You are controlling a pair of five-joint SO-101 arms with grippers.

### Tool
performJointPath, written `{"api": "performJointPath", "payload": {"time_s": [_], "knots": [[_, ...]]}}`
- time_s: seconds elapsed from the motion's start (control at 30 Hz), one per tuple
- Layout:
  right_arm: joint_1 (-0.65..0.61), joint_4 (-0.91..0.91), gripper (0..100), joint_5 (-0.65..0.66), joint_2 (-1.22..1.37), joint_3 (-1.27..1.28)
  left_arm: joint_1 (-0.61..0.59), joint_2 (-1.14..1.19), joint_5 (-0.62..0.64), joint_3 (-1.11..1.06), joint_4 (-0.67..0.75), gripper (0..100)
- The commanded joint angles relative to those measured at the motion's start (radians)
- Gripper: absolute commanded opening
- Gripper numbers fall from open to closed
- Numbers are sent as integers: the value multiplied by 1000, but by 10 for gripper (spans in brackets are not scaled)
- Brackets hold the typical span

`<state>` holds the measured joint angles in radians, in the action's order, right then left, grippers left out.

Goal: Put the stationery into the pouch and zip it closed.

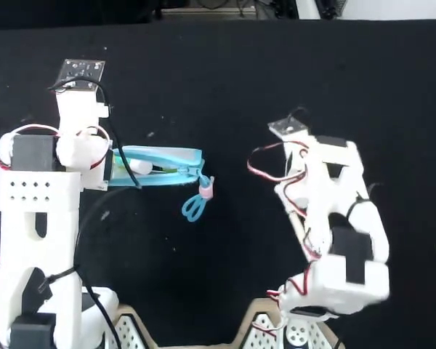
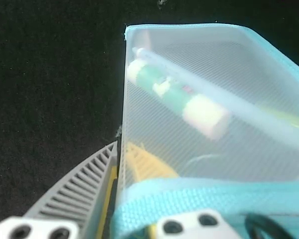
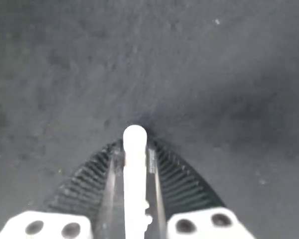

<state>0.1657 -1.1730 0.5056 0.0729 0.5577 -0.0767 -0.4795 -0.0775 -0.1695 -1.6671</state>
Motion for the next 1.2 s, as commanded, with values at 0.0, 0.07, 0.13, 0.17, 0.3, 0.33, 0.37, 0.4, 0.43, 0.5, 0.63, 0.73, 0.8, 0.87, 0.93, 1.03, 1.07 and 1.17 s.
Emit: {"api": "performJointPath", "payload": {"time_s": [0.0,0.07,0.13,0.17,0.3,0.33,0.37,0.4,0.43,0.5,0.63,0.73,0.8,0.87,0.93,1.03,1.07,1.17], "knots": [[-52,-190,11,-15,-252,-105,8,8,-9,-22,-12,30],[-98,-275,11,-15,-377,-147,8,8,-9,-22,-12,30],[-150,-334,11,-18,-510,-191,8,8,-9,-22,-12,30],[-175,-351,11,-31,-575,-216,8,8,-9,-22,-12,30],[-273,-362,11,-112,-806,-298,8,8,-9,-22,-12,30],[-299,-361,11,-133,-852,-311,8,8,-9,-22,-11,30],[-331,-361,11,-157,-895,-323,8,8,-9,-22,-11,30],[-364,-361,11,-181,-932,-331,8,8,-9,-22,-11,30],[-397,-359,11,-209,-969,-338,8,8,-9,-22,-11,30],[-466,-356,11,-264,-1033,-360,8,8,-9,-22,-11,30],[-597,-261,11,-364,-1161,-383,8,8,-9,-22,-11,30],[-695,-123,11,-434,-1265,-380,8,8,-9,-22,-9,30],[-776,-23,12,-483,-1323,-377,8,8,-9,-22,-9,30],[-845,54,12,-502,-1365,-364,8,8,-9,-22,-9,30],[-895,120,12,-506,-1386,-312,8,8,-9,-22,-8,30],[-925,218,12,-506,-1397,-200,8,8,-9,-22,-8,30],[-930,258,12,-508,-1402,-159,8,8,-9,-22,-8,30],[-933,367,11,-508,-1403,-61,8,8,-9,-22,-9,30]]}}
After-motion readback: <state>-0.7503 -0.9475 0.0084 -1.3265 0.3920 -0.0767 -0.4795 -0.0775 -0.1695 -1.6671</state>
